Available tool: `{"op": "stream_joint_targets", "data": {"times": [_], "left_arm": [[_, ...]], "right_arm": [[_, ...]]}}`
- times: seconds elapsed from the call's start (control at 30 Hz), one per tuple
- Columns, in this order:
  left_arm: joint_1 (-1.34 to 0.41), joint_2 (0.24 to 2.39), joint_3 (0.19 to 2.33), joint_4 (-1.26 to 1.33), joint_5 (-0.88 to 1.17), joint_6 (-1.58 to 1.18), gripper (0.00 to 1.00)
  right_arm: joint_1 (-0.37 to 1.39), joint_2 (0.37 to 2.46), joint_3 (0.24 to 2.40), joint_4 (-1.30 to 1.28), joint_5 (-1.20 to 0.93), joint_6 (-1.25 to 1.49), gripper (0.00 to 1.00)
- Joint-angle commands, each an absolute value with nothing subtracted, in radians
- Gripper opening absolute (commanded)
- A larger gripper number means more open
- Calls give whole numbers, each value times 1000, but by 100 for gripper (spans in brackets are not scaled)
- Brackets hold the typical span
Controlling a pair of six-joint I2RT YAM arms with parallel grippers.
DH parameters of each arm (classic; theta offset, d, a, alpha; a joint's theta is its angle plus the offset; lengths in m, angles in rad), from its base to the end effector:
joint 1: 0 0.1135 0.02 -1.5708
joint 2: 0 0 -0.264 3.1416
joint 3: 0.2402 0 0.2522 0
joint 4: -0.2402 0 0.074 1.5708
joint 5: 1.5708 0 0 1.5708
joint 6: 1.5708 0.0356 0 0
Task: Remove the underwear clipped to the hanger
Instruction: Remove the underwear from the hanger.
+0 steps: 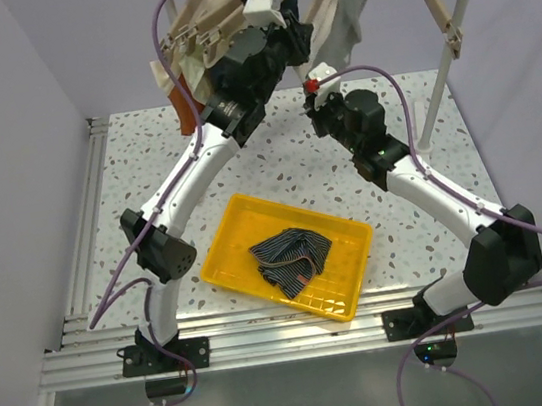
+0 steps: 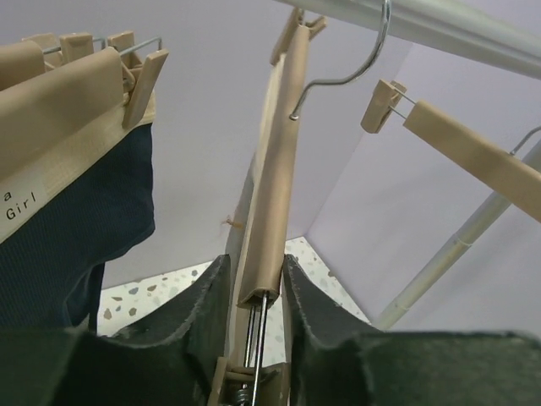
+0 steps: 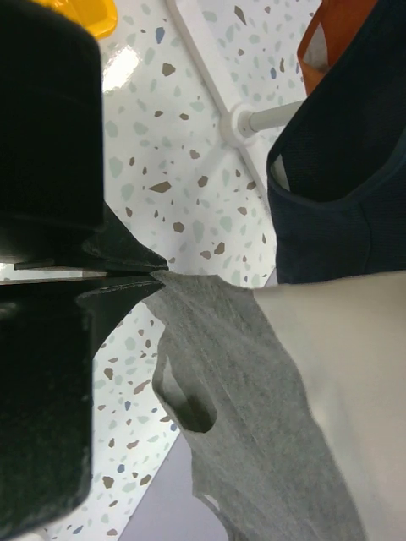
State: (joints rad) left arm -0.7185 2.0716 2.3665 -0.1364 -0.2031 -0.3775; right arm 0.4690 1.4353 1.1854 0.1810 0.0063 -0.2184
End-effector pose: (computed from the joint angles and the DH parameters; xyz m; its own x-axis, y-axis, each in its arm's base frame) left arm 0.3594 -0.3048 0.4909 -0.0719 -0.4167 -0.9062 0.5038 0.7690 -0.3936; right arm 0.3086 0.1561 0.3651 0.0368 -0.2243 -0.9738 -0.4491 0.8669 -0.2166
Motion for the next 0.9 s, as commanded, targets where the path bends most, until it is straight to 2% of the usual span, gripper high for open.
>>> {"op": "stream_joint_targets", "data": {"times": [0.0, 0.03, 0.2, 0.23, 0.27, 0.33, 0.37, 0.4, 0.43, 0.47, 0.57, 0.7, 0.8, 0.87], "left_arm": [[-719, 2085, 2419, -84, -226, -336, 24], [-719, 2082, 2419, -80, -222, -337, 17], [-719, 2071, 2415, -17, -195, -334, 1], [-719, 2065, 2414, 24, -192, -336, 0], [-719, 2062, 2413, 37, -190, -336, 0], [-718, 2053, 2410, 75, -184, -344, 0], [-718, 2048, 2408, 92, -173, -345, 0], [-718, 2040, 2402, 106, -170, -348, 0], [-716, 2036, 2401, 136, -164, -353, 0], [-716, 2034, 2399, 149, -155, -354, 0], [-713, 2025, 2401, 179, -147, -357, 0], [-710, 2022, 2401, 181, -140, -357, 0], [-709, 2016, 2395, 183, -137, -357, 0], [-707, 2013, 2390, 186, -137, -359, 0]], "right_arm": [[469, 1433, 1216, 198, -18, -227, 0], [468, 1430, 1216, 198, -20, -227, 0], [468, 1422, 1212, 198, -21, -221, 1], [468, 1417, 1210, 198, -18, -221, 7], [468, 1414, 1209, 205, -12, -218, 22], [468, 1405, 1200, 215, -5, -219, 38], [469, 1393, 1197, 218, -5, -219, 51], [468, 1387, 1193, 218, -2, -218, 56], [468, 1379, 1190, 219, -2, -218, 67], [466, 1364, 1187, 221, -2, -219, 72], [456, 1333, 1174, 222, 15, -212, 84], [437, 1312, 1177, 210, 17, -187, 89], [422, 1292, 1175, 209, 8, -163, 98], [410, 1282, 1178, 209, 3, -143, 98]]}}
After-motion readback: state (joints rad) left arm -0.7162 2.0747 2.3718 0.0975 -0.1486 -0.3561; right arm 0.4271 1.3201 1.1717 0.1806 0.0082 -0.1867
